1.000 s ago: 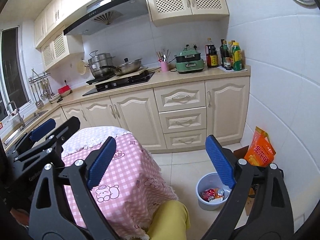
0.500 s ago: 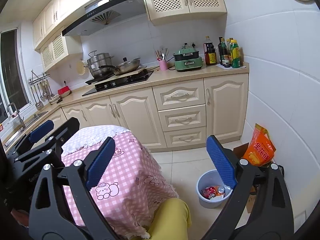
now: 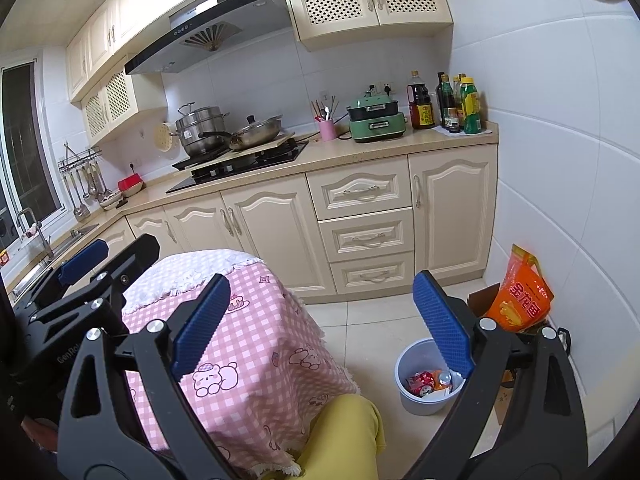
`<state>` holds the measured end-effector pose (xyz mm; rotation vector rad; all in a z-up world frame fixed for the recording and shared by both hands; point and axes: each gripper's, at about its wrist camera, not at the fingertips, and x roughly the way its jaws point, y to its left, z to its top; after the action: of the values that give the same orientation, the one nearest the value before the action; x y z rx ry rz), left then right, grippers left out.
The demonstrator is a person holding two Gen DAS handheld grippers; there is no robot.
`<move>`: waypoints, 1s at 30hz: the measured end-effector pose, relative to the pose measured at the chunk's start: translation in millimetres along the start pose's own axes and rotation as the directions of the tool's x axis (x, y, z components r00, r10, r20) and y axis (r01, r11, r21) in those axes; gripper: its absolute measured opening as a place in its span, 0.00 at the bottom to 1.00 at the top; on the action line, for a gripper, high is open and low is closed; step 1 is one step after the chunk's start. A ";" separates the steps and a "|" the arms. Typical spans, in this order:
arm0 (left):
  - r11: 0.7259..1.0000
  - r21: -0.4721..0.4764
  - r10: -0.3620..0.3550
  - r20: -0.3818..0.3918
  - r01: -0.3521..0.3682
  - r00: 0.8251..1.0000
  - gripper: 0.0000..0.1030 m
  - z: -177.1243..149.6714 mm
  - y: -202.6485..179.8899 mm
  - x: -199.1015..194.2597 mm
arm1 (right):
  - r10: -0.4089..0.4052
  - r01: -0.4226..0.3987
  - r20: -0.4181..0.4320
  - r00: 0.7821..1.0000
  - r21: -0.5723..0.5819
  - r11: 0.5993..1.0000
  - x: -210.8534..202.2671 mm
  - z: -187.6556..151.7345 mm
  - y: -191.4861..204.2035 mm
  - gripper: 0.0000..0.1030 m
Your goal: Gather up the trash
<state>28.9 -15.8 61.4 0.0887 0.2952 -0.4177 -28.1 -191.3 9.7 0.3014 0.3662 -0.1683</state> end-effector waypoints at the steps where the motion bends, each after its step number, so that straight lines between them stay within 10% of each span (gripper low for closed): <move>1: 1.000 0.001 0.001 -0.001 -0.001 1.000 0.84 -0.4 -0.2 0.3 | 0.000 0.000 -0.001 1.000 0.000 1.000 0.1 -0.3 -0.3 0.88; 30: 1.000 -0.003 -0.005 -0.026 0.005 1.000 0.84 -1.5 4.3 7.2 | -0.005 0.005 -0.014 1.000 0.002 1.000 2.3 -4.4 -1.7 0.88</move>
<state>36.5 -14.4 57.9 0.0906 0.3221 -0.4214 -27.7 -191.8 4.5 0.3034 0.3807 -0.1718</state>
